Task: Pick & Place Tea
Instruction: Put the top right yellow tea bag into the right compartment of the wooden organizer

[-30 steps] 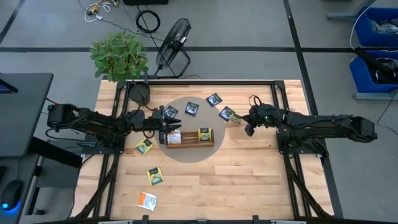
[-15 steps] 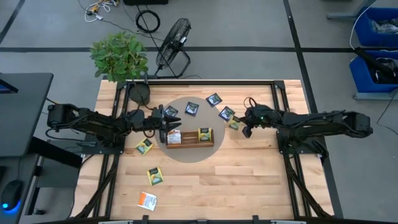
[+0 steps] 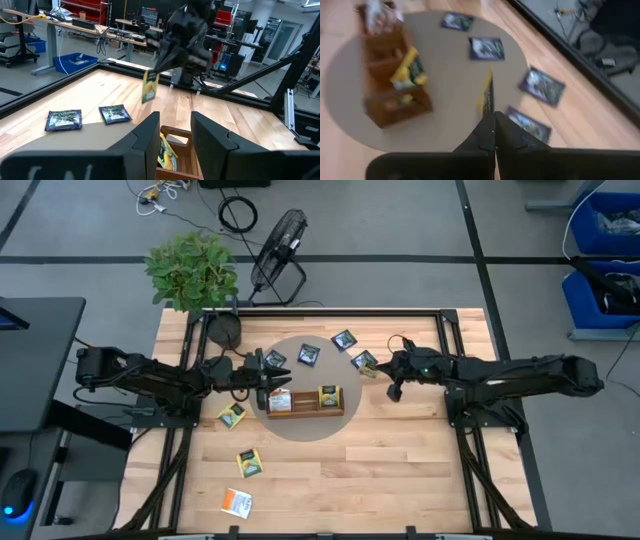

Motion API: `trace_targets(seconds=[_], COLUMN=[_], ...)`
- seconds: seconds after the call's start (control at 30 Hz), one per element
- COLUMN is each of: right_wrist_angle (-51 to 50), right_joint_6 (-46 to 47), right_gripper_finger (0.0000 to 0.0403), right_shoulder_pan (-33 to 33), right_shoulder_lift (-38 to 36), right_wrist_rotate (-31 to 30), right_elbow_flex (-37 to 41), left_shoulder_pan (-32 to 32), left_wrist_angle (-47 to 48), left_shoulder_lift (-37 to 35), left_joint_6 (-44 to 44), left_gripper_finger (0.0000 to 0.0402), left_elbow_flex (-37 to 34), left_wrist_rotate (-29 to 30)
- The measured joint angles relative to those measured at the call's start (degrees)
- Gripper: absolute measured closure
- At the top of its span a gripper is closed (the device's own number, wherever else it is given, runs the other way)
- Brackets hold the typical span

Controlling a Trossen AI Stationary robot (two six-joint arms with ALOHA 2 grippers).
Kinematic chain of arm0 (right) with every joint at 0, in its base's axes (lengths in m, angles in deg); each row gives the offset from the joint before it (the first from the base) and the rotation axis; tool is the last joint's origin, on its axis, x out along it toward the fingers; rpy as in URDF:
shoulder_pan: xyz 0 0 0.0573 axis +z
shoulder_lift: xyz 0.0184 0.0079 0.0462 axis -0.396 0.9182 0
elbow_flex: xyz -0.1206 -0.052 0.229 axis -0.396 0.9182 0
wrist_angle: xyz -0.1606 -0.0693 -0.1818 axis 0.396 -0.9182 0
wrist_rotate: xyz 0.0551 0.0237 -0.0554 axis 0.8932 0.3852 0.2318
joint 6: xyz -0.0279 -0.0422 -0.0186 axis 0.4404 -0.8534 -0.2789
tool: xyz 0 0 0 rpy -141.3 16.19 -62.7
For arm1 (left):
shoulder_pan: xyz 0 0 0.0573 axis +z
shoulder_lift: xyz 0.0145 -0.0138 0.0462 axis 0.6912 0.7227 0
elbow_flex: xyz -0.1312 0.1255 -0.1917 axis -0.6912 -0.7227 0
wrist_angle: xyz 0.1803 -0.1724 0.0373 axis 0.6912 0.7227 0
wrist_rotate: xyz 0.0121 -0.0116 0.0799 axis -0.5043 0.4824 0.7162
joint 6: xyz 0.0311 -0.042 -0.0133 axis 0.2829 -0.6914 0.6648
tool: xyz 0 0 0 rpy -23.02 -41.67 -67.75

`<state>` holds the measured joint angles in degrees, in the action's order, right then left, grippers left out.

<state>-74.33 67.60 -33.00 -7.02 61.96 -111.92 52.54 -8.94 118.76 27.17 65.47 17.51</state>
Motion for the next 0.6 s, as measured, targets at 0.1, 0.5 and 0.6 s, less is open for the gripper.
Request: trace_targets(seconds=[0.1, 0.5, 0.6], right_wrist_angle=[-0.7, -1.7, -1.5], right_joint_6=[-2.3, -7.9, -9.8], right_gripper_finger=[0.0402, 0.0403, 0.0403], right_shoulder_pan=[2.7, 9.1, 10.5], right_shoulder_lift=[0.0, 8.6, 12.8], right_wrist_rotate=[-0.3, -2.8, -2.5], right_elbow_flex=[-3.0, -13.1, -16.3], left_shoulder_pan=[0.0, 0.0, 0.0], left_wrist_angle=[0.0, 0.1, 0.1], left_shoulder_lift=[0.0, 0.0, 0.0], left_joint_6=[0.0, 0.1, 0.1], left_gripper_finger=[0.0287, 0.0287, 0.0287], left_elbow_flex=[0.0, 0.0, 0.0], left_wrist_rotate=[0.0, 0.0, 0.0])
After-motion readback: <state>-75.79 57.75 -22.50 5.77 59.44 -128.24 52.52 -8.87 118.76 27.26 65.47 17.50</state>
